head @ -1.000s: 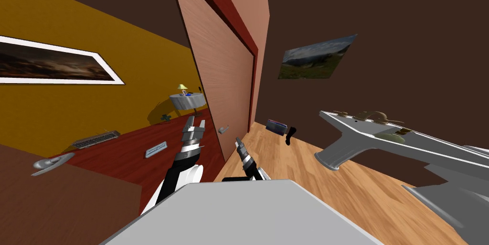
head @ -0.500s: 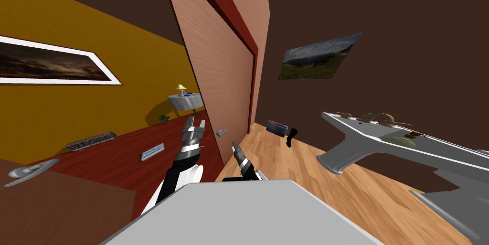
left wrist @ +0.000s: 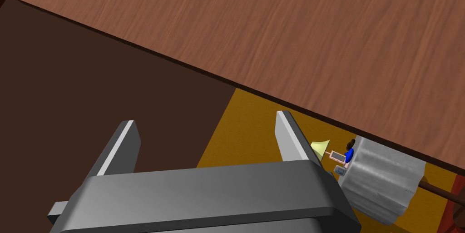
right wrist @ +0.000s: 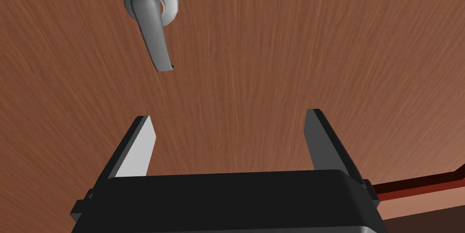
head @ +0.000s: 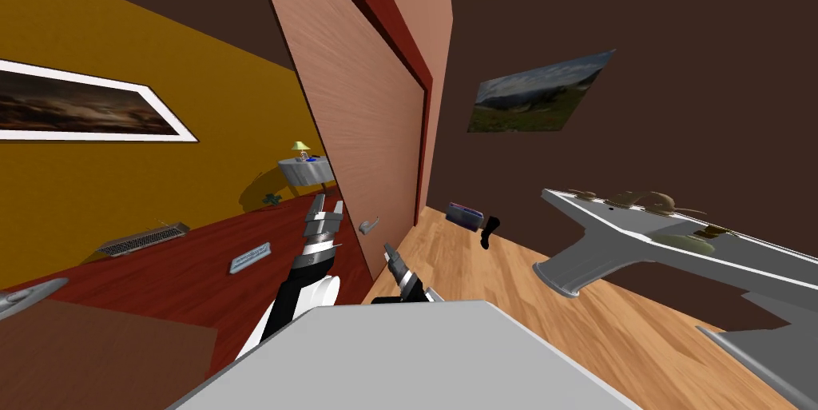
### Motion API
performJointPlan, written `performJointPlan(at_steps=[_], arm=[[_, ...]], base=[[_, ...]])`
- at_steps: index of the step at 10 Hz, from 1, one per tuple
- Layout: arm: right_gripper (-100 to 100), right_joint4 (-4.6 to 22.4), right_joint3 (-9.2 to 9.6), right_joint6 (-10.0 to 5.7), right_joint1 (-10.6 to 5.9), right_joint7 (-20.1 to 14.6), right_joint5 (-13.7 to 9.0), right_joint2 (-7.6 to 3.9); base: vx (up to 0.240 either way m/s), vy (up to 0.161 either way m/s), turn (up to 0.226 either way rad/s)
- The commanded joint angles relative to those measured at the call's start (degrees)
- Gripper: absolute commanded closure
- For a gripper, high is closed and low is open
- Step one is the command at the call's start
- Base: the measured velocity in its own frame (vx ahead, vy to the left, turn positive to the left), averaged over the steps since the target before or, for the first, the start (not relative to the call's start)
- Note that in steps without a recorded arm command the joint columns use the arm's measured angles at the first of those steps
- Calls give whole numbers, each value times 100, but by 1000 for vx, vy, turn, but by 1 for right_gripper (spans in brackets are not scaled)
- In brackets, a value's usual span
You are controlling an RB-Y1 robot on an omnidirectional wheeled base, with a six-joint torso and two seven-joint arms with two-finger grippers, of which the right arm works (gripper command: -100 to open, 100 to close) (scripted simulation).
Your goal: Push the door open
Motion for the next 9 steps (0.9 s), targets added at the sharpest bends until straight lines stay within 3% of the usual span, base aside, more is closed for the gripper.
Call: performJointPlan(at_steps=[1,9], arm=[[-100,226,142,-93,-67,-26,-13,-5],[-100,1172,790,-348,-451,-171,-89,-25]], base=[[78,-13,2],[114,-15,0]])
